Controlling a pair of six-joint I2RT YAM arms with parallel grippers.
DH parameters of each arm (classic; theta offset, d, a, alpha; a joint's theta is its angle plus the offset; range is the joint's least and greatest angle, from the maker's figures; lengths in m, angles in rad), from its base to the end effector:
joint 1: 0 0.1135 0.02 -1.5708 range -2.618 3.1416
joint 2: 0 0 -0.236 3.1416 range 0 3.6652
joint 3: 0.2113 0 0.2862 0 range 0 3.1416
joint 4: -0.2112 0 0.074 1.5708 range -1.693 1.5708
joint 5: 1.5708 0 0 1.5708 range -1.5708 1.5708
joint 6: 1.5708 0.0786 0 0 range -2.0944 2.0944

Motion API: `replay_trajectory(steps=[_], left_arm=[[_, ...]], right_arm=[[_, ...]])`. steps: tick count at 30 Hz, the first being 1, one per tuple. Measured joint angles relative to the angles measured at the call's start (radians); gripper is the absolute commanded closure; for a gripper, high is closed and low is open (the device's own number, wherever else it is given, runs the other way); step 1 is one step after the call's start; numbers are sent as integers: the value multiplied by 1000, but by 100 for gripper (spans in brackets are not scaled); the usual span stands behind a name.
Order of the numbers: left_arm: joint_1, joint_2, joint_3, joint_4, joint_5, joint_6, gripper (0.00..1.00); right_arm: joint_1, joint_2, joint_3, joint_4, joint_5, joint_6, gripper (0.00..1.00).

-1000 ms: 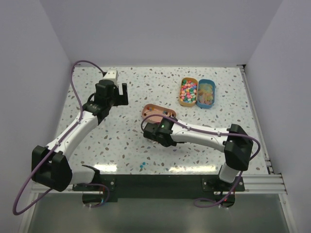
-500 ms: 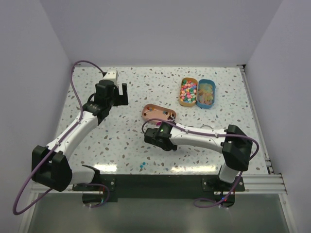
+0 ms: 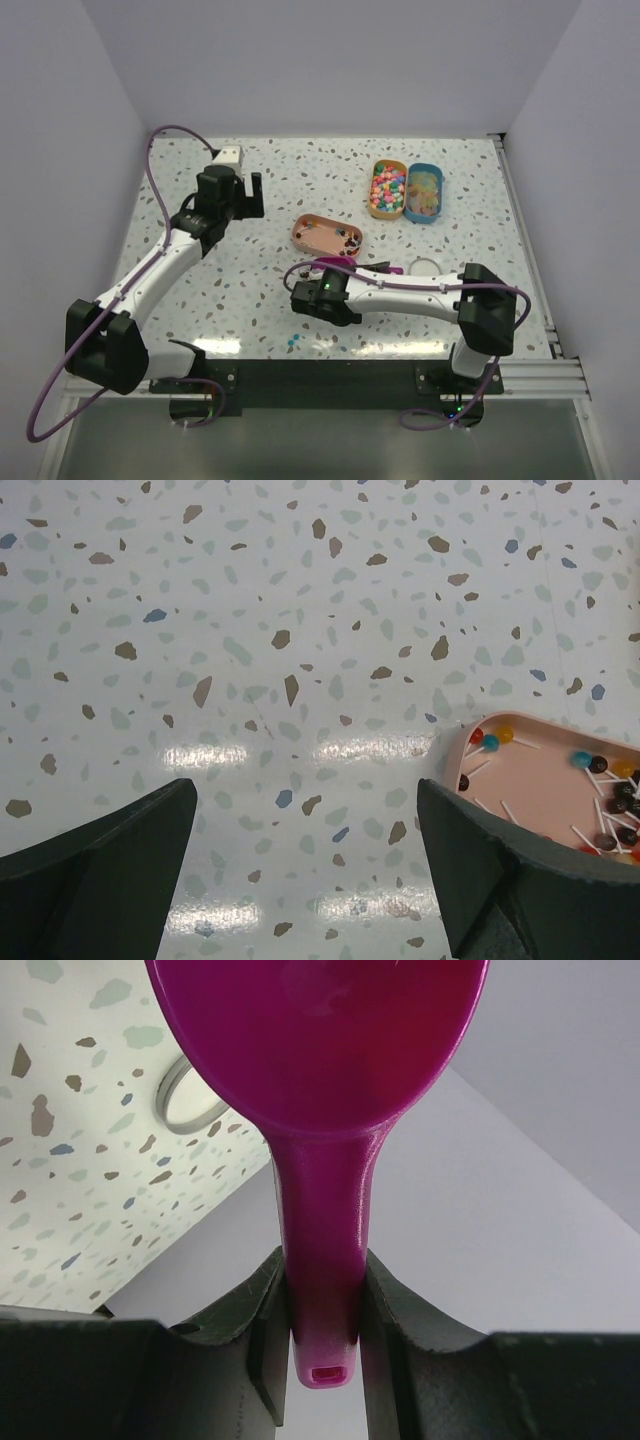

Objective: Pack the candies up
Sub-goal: Place the fake candies in the packing bottle, then adjust the storage box at the center of the board.

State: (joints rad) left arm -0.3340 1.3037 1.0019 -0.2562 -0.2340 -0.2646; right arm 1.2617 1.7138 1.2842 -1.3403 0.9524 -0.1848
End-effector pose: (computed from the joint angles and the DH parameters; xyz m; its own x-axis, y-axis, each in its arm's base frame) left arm 0.3559 -0.1042 0.2356 -0.5175 -0.0897 -0.8509 -0.0024 0.9946 -0.1034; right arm 0.1551 0.2753 0.1679 -0.1826 -0.9221 0.3411 -0.6458 -0.1491 -0.7488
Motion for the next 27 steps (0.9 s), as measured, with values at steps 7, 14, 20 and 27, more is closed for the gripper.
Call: replay_trajectory(steps=[7, 14, 20, 27], left_arm=[[0, 1, 0, 0, 5, 0, 3], [0, 7, 0, 2, 23, 6, 4], [0, 46, 0, 7, 86, 14, 7], [0, 146, 1, 8, 218, 14, 13]], right_arm=[[0, 0, -6, 2, 40, 11, 100], [-47, 0, -3, -3, 31, 42, 100], [-183, -4, 63, 3, -31, 98, 100], [-328, -18, 50, 18, -151, 130, 100]])
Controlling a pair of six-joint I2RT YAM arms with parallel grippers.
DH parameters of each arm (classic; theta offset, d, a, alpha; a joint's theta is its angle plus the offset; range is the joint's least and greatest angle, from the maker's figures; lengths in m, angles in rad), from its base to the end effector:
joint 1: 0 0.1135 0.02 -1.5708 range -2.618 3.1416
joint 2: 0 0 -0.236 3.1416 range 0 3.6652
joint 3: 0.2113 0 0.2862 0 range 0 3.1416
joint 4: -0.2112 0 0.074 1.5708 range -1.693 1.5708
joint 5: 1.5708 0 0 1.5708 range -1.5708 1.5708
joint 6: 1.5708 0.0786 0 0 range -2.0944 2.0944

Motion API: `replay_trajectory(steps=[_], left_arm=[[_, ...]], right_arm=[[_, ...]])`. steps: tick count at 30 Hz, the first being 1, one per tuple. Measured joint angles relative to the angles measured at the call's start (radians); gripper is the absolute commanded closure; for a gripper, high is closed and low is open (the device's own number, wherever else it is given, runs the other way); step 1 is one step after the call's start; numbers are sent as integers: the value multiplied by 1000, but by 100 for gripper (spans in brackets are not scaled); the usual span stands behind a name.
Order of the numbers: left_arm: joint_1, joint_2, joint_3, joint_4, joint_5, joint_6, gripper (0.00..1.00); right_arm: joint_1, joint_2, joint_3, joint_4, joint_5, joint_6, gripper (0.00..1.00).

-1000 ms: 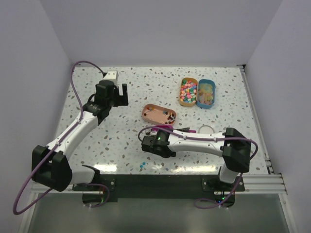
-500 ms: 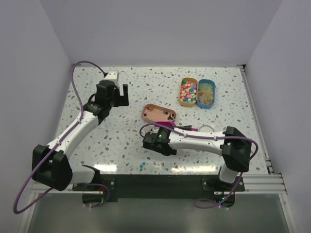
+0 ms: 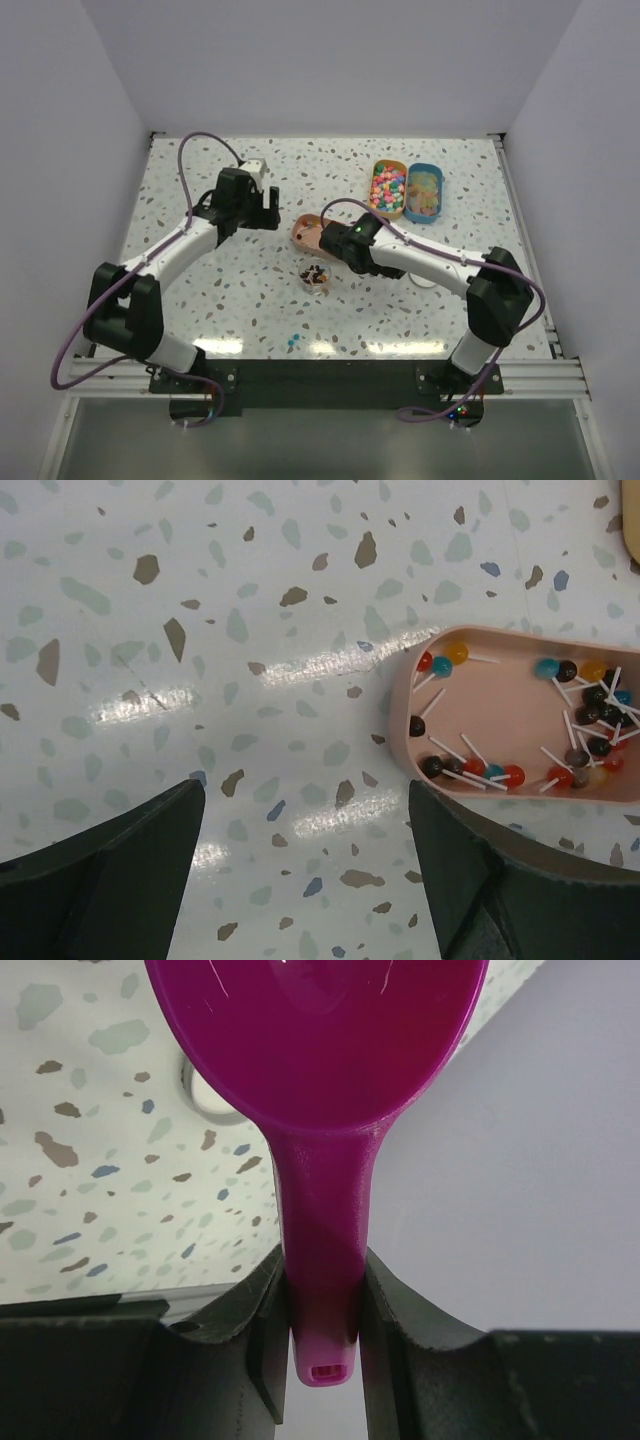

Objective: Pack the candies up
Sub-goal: Adjust the storage box at the center of the board.

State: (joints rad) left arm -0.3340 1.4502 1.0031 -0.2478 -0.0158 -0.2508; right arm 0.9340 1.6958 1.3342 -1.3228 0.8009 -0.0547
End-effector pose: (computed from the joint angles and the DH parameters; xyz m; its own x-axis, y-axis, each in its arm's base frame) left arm 0.3661 -0.1257 0.1832 -0.6644 -0.0321 -0.7467 0.1563 0.9710 -0.1808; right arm 0.2344 0.2220 0.1769 -0.5567 -0.8167 0.1521 -0.6394 0.3043 -0.7061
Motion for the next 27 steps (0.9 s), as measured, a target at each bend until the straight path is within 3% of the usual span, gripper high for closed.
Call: replay_trajectory(steps=[7, 17, 22, 27], left_arm=[[-13, 233, 128, -33, 139, 0, 19], [-77, 394, 248, -59, 214, -1, 36], [-79, 473, 280, -67, 211, 0, 55], [-79, 514, 285, -71, 224, 3, 92]], right_arm=[[-67, -78, -37, 95, -106, -1, 100], [-85, -112, -151, 210, -164, -13, 100], [-91, -138, -179, 244, -175, -16, 100], [-92, -148, -182, 255, -184, -16, 100]])
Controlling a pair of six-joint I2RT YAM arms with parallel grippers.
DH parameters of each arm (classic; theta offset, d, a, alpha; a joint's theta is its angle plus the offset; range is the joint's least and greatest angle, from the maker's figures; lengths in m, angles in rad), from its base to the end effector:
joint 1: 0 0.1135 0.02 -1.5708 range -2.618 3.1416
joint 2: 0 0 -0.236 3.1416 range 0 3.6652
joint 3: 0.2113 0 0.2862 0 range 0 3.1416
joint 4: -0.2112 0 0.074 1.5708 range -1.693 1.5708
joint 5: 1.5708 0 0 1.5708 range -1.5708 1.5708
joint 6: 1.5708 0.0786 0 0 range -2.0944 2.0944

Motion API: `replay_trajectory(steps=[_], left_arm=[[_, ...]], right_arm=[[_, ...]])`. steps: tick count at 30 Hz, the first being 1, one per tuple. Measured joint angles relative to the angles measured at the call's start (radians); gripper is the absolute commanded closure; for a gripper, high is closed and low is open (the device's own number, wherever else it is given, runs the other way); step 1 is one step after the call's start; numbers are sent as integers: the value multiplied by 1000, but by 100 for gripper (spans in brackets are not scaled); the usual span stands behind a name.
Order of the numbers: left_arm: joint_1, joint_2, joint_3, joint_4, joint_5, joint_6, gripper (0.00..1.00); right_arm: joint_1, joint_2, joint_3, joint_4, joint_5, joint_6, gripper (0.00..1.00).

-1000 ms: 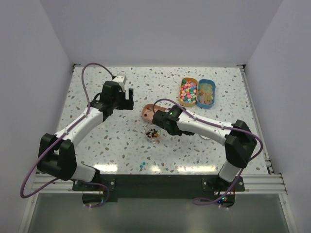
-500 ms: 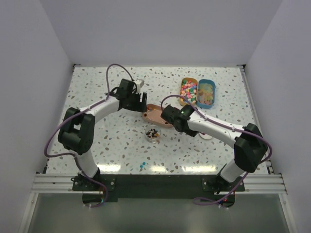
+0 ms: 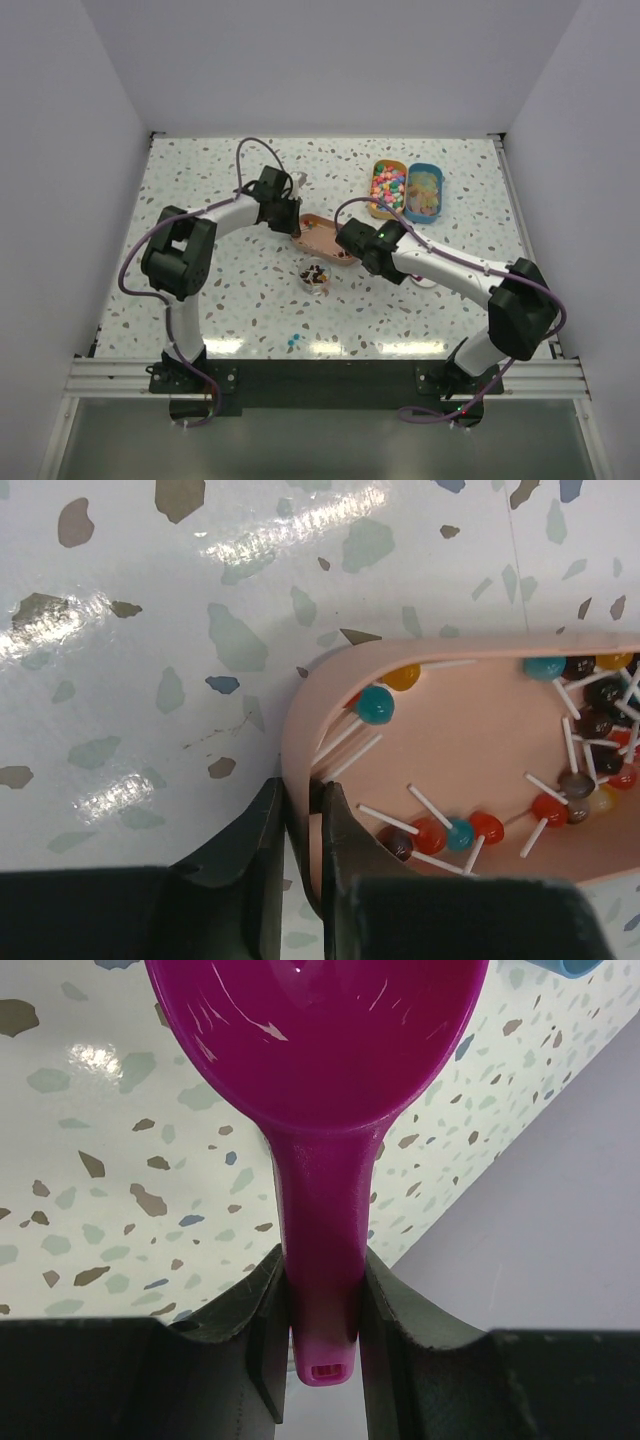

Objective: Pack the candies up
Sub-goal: Adjust the storage box at the center of the board.

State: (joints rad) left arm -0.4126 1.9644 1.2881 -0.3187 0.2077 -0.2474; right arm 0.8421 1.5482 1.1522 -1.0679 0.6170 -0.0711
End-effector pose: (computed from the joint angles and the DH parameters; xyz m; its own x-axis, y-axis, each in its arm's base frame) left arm 0.4044 -0.1947 0.0765 -0.8662 0.1176 -0.4857 0.2920 0.9078 -0.3010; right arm 0.2409 0.2015 0.1596 -0.6201 -0.7818 -0.0657 -0.6129 0.5350 -0.5814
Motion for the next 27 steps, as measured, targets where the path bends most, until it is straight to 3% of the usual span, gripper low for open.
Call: replay_trajectory(steps=[4, 27], left_arm=[[7, 0, 2, 1, 29, 3, 100], [98, 0, -54, 133, 430, -93, 100]], right_arm=[[0, -1, 0, 1, -1, 0, 100], [-1, -130, 61, 0, -10, -22, 100]])
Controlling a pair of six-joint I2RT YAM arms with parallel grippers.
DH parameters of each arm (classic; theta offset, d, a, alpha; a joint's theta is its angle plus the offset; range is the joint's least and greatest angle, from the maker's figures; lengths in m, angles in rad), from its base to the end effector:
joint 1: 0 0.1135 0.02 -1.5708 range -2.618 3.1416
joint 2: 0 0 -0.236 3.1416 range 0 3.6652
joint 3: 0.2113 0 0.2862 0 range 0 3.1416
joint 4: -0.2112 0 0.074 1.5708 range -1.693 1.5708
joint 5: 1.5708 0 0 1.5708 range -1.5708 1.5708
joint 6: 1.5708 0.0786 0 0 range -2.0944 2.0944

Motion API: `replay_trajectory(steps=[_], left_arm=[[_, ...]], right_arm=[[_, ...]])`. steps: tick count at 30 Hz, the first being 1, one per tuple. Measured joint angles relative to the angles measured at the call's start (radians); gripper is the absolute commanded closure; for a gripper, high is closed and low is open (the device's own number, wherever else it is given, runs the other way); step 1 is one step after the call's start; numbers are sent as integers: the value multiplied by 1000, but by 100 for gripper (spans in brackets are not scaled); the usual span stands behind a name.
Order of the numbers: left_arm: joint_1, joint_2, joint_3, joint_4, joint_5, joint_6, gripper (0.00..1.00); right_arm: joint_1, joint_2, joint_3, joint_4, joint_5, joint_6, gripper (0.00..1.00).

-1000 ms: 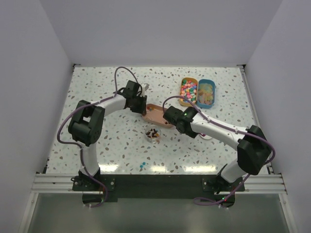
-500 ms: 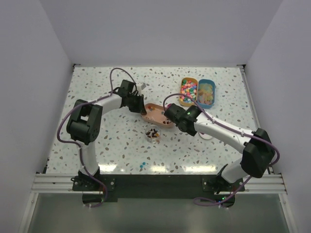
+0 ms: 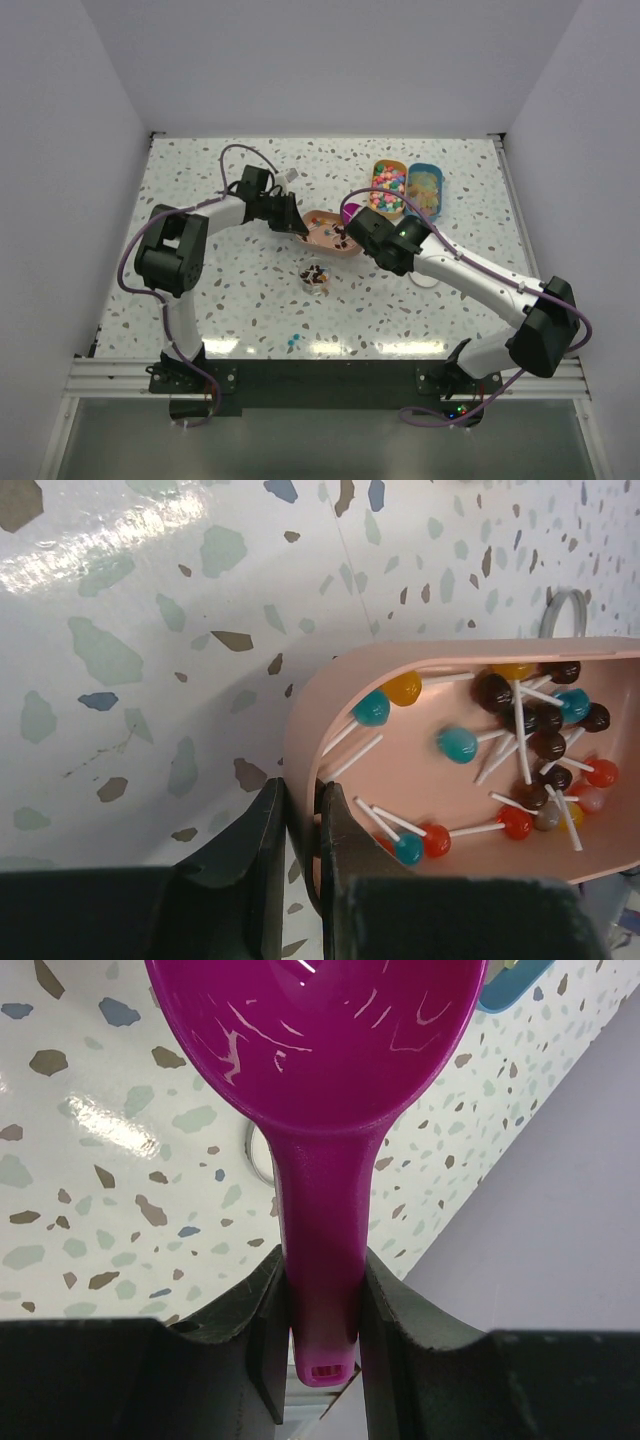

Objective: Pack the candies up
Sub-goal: Adjust the storage box at the center of the board.

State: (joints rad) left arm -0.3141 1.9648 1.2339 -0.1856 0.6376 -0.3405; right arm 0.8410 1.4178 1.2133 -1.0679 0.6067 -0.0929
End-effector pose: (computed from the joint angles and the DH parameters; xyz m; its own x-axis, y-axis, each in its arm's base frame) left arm 0.4064 -0.1812 0.0805 -0.9093 0.0132 -0.4160 0.3068 0.6967 -0.6485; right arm 0.2407 0.2019 0.2162 -0.5881 -0.7717 -0.2423 -0.5575 0.6037 -0.5699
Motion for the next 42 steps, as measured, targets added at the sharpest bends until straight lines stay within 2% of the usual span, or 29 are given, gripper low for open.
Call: replay_trajectory(steps=[4, 9, 18, 27, 33, 34, 41, 42], left_arm=[[15, 1, -31, 52, 69, -45, 100], [26, 3, -44, 55, 72, -60, 100], [22, 3, -2, -73, -142, 26, 100], [-56, 3, 52, -139, -357, 105, 87], [-90, 3, 58, -138, -411, 138, 74], [-93, 2, 58, -138, -417, 143, 69], [-101, -26, 58, -143, -468, 150, 57], [-100, -38, 58, -145, -475, 146, 52]], right_arm=[[0, 0, 0, 0, 0, -3, 100], [0, 0, 0, 8, -6, -9, 100], [0, 10, 0, 3, -59, -33, 100], [0, 135, 25, -55, -136, -47, 100], [0, 225, 92, -106, -170, -49, 100], [0, 240, 105, -117, -172, -49, 100], [0, 344, 182, -179, -167, -50, 100], [0, 357, 190, -180, -162, -50, 100]])
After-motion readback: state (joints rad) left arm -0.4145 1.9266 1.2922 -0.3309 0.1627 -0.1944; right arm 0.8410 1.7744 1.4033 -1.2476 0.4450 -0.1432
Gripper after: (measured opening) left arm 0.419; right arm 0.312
